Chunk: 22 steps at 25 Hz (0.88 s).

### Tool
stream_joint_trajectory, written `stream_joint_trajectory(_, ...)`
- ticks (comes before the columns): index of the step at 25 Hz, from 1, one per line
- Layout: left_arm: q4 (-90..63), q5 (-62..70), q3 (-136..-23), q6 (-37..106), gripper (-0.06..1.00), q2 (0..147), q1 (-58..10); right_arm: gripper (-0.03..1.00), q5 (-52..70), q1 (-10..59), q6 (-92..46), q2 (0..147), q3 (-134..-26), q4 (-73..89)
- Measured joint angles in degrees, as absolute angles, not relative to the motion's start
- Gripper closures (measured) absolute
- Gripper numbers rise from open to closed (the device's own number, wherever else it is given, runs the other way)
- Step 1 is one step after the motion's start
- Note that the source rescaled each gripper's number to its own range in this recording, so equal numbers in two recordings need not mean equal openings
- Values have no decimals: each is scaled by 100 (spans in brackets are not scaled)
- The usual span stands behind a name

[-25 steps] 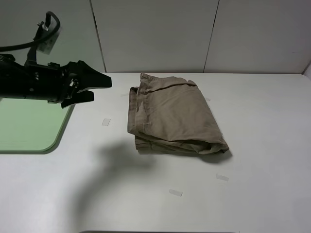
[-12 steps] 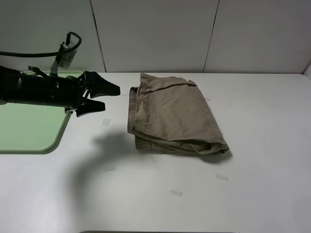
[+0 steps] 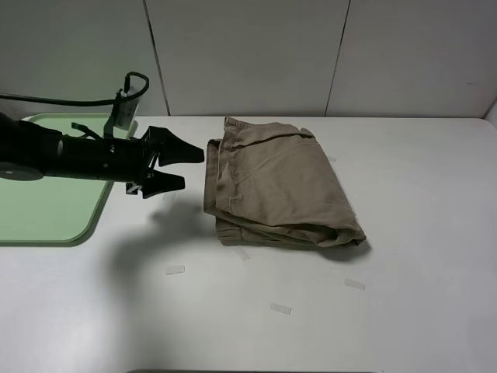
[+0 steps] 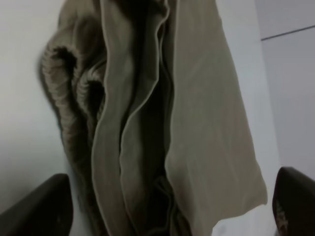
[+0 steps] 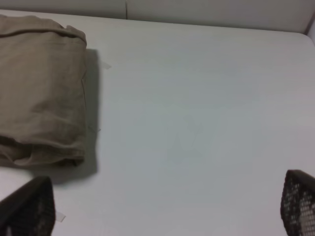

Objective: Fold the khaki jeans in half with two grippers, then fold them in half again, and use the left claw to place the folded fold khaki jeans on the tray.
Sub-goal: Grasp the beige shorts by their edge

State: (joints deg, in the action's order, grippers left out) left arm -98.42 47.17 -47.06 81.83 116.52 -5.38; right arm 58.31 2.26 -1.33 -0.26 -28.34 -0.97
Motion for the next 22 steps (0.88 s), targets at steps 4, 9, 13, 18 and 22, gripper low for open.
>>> stream_joint_trajectory(4, -9842, 4807, -4913, 8183, 16, 11960, -669, -3, 5831, 226, -133, -26, -2834, -97)
stream_joint_trajectory(9, -9842, 4832, -5133, 8183, 16, 12138, -821, -3, 5826, 226, -133, -26, -2834, -78)
stream_joint_trajectory(13, -9842, 4812, -5152, 8159, 16, 12165, -860, -3, 5831, 226, -128, -26, -2834, -54)
stream_joint_trajectory(18, -9701, 4750, -5152, 7824, 16, 12165, -860, -3, 5831, 226, -129, -26, -2834, -52)
stream_joint_trajectory(22, -9440, 4640, -5152, 7479, 16, 12165, -860, -3, 5831, 226, -129, -26, -2834, 0)
